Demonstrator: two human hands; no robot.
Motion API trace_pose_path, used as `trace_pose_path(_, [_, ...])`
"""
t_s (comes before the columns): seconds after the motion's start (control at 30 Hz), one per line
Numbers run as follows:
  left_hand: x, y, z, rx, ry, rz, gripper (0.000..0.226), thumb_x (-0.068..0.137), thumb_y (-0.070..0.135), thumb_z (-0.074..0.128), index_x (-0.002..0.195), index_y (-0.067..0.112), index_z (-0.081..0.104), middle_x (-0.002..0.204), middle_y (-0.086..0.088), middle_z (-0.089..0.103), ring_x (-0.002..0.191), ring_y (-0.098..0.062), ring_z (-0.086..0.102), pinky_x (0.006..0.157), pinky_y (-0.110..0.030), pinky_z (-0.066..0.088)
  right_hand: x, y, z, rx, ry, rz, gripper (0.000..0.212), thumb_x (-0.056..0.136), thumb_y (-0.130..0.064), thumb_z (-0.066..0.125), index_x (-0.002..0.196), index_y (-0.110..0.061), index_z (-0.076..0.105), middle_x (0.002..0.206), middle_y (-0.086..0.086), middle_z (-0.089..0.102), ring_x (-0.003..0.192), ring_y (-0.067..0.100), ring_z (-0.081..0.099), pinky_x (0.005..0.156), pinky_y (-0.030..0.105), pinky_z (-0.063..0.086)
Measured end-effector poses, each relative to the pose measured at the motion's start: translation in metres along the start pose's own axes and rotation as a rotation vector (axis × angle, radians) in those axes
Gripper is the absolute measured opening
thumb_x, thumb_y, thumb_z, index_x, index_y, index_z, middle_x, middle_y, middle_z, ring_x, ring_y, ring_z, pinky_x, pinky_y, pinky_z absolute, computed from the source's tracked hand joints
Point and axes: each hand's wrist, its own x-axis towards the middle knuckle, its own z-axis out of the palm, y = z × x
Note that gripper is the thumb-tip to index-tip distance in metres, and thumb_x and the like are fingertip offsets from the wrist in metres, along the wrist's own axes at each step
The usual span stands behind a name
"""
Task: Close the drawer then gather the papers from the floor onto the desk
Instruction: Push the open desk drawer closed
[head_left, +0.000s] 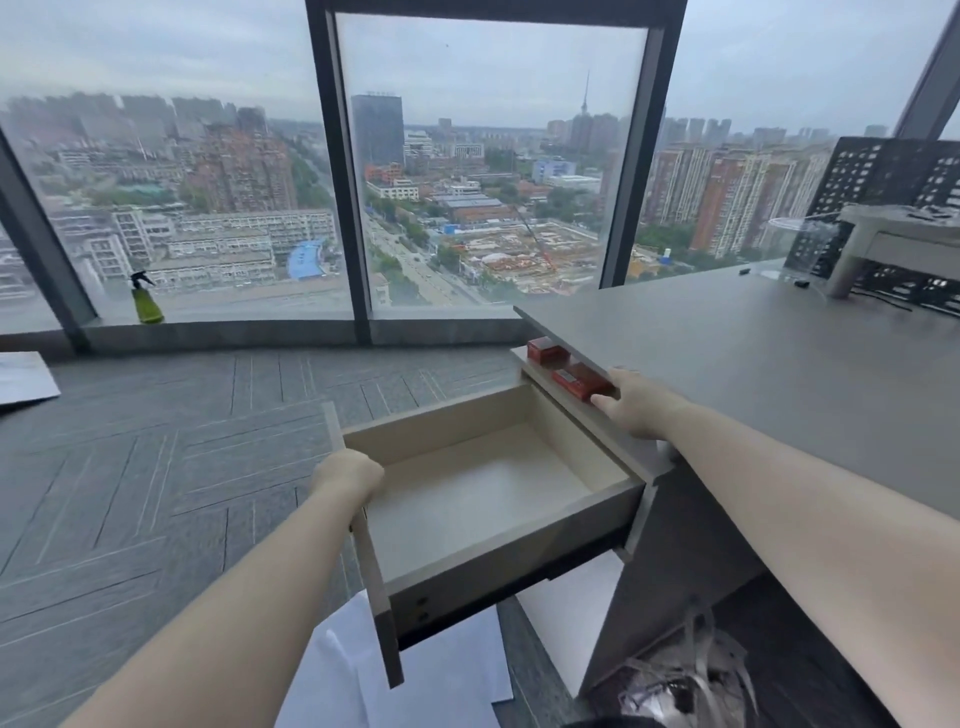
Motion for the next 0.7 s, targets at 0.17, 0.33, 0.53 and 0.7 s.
trace_pose_path(0.17, [0.004,0.004,-0.002,-0.046,0.006,0.093,0.033,0.083,0.009,0.037,0.105,0.003,0.061,0.113,-0.017,0.064,0.102,-0.033,0.058,0.077,-0.031,0.041,0.011,0.001,0.000,-0.011,0.023,-0.019,0.050,0.095,-0.039,0.041,0.138,-0.014,0.042,0.142,0.007,0.048,0.129,0.029,0.046,0.105,0.043,0.039])
trace_pose_path(0.33, [0.013,0.025,0.003,-0.188,-0.010,0.202,0.027,0.081,0.006,0.035,0.088,0.007,0.061,0.093,-0.014,0.064,0.095,-0.034,0.059,0.076,-0.032,0.039,0.023,0.001,-0.004,0.021,-0.004,-0.034,0.053,0.097,-0.043,0.032,0.143,-0.016,0.037,0.154,0.004,0.036,0.139,0.027,0.036,0.112,0.044,0.031])
trace_pose_path(0.53, [0.008,0.071,0.018,-0.491,-0.181,0.309,0.050,0.084,-0.006,0.033,0.119,0.011,0.065,0.127,-0.007,0.063,0.117,-0.025,0.053,0.093,-0.026,0.038,0.043,0.013,-0.006,0.074,-0.027,-0.106,0.054,0.101,-0.041,0.025,0.149,-0.018,0.030,0.161,-0.003,0.022,0.149,0.016,0.018,0.119,0.034,0.013])
trace_pose_path(0.7, [0.012,0.107,0.032,-0.538,-0.265,0.371,0.054,0.089,-0.005,0.036,0.139,0.012,0.047,0.145,-0.002,0.048,0.138,-0.020,0.040,0.113,-0.031,0.026,0.057,0.020,-0.006,0.097,-0.025,-0.153,0.055,0.101,-0.043,0.022,0.150,-0.020,0.029,0.160,-0.005,0.023,0.149,0.014,0.018,0.122,0.034,0.012])
